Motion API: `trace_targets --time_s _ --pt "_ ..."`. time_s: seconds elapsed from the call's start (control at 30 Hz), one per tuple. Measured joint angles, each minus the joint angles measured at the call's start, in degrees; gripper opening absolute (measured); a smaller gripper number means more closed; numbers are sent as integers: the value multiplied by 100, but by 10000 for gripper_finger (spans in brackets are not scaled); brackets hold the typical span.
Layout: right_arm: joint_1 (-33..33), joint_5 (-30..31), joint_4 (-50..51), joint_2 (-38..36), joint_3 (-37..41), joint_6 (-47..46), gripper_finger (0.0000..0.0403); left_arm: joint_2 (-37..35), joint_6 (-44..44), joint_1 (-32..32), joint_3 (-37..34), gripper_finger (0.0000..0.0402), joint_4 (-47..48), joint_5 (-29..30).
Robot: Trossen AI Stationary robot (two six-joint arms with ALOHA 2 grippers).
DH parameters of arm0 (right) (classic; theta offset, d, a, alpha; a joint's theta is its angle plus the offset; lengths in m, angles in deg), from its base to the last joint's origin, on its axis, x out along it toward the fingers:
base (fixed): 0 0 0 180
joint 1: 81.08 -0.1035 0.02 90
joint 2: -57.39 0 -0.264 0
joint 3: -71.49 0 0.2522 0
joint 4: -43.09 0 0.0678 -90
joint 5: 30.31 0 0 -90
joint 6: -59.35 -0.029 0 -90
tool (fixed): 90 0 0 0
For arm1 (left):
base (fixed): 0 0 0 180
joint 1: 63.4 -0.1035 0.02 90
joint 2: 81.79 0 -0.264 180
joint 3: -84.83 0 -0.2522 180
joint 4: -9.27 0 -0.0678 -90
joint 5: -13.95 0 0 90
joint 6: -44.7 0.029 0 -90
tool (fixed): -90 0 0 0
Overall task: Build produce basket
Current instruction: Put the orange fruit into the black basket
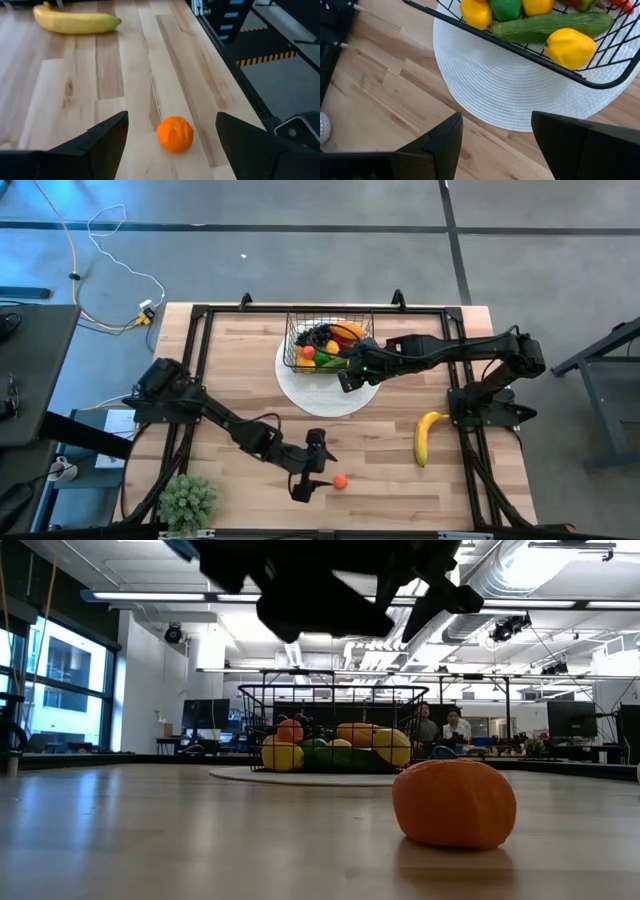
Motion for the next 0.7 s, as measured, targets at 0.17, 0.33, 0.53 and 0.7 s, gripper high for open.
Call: trace_targets --time_s 0.17,0.33,0.53,0.7 --pt "0 28 16 2 0 -32 216 345 3 0 -2 291 -270 -109" --pt "0 88 23 4 0 -46 216 689 1 -7 0 291 -677 -239" --pt "0 220 29 4 0 -178 216 973 1 -16 0 291 -999 -342" --pt "0 240 39 4 0 -229 216 1191 1 -44 0 291 -1212 -443"
